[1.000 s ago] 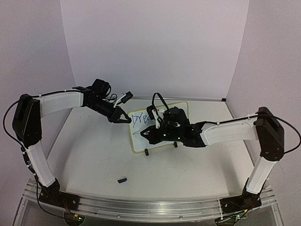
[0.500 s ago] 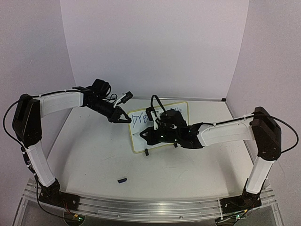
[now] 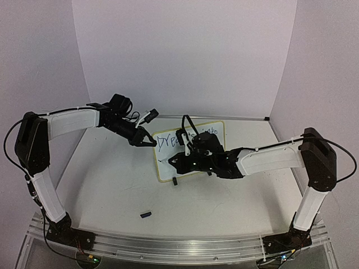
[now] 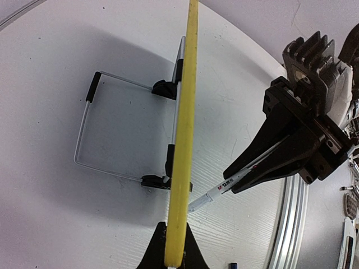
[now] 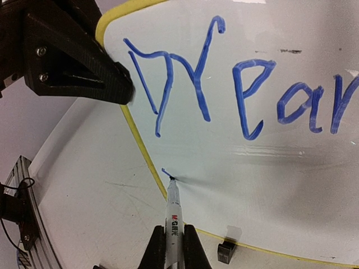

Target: Write a sentence on the whiteboard

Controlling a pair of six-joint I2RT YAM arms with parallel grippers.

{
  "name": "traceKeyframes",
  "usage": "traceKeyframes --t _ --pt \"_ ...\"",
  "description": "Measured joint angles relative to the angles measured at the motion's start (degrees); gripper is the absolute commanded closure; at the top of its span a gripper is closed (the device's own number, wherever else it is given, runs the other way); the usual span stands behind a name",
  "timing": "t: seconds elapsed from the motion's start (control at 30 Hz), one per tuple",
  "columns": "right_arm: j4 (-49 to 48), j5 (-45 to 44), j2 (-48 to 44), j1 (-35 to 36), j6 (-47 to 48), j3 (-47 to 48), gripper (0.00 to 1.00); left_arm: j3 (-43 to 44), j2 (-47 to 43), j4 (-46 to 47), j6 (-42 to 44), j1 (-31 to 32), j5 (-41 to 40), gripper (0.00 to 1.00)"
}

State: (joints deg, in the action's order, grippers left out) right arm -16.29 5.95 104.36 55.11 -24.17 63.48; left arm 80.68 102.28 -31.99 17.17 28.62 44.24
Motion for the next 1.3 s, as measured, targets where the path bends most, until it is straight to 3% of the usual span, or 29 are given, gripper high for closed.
traceKeyframes --t 1.3 --pt "-0.7 1.4 1.4 0.2 -2.7 -1.8 1.0 0.0 0.0 0.0 0.0 0.0 0.0 1.0"
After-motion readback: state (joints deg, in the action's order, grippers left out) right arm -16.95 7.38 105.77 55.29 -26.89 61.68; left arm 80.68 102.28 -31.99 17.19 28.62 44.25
